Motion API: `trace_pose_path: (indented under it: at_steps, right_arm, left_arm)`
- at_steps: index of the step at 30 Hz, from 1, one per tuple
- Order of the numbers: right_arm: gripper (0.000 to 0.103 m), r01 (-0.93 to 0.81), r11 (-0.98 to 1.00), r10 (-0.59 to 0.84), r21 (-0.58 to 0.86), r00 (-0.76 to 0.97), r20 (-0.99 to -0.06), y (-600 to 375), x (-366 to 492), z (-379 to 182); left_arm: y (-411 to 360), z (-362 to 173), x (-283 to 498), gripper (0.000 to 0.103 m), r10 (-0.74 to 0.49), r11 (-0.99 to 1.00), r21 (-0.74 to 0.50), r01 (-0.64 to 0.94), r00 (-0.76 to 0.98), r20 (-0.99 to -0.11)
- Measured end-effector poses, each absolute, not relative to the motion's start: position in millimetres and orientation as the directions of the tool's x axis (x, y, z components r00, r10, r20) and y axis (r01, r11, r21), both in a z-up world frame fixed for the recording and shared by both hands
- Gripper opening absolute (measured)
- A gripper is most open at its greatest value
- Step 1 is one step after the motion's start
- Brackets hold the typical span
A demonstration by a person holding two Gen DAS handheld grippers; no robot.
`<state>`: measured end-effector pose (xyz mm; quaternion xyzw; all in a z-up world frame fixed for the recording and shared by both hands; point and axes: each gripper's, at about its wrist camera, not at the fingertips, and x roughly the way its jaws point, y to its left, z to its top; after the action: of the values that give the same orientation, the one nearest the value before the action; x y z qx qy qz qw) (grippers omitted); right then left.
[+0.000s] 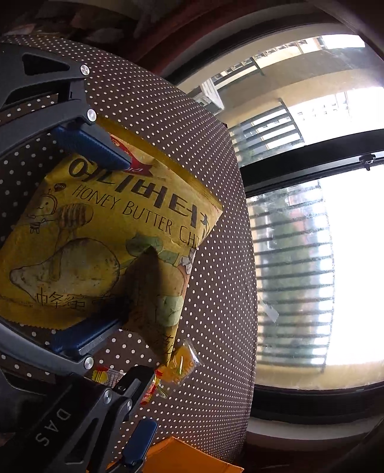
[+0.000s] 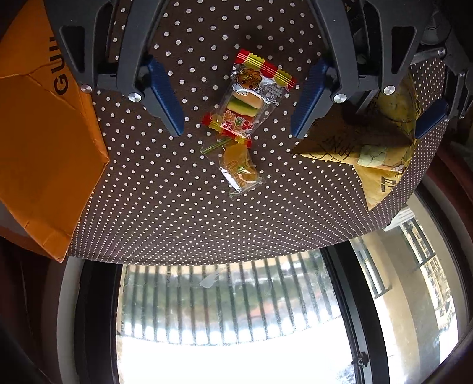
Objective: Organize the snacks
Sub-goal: 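Grasp the large yellow honey-butter chip bag with the left tool, then grasp the red-and-yellow candy pack with the right tool while left holds chip bag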
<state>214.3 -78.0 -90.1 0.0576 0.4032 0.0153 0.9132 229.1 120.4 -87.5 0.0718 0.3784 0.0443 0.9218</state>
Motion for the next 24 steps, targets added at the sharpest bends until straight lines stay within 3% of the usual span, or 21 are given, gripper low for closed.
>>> trace_pose_path:
  at_steps: [3,6,10,18,24]
  right_arm:
    - [0.068,0.024,0.990,0.087,0.136,0.657,-0.749,-80,216,-95]
    - [0.052,0.025,0.991,0.083,0.131,0.647,-0.758,-79,218,-95]
    - [0.040,0.022,0.991,0.086,0.129,0.629,-0.773,-76,219,-100]
    - [0.036,-0.005,0.992,0.096,0.122,0.646,-0.757,-77,214,-93]
    - [0.036,-0.011,0.991,0.110,0.136,0.664,-0.739,-83,198,-84]
  left_arm:
    - [118,-89,228,0.094,0.142,0.983,0.182,-0.020,0.715,-0.684]
    - [116,-90,226,0.090,0.138,0.981,0.193,-0.006,0.720,-0.680]
    - [107,-91,220,0.081,0.160,0.966,0.256,0.018,0.738,-0.655]
    - [109,-85,213,0.058,0.139,0.965,0.259,0.044,0.753,-0.644]
    - [115,-77,206,0.050,0.114,0.976,0.214,0.034,0.761,-0.638]
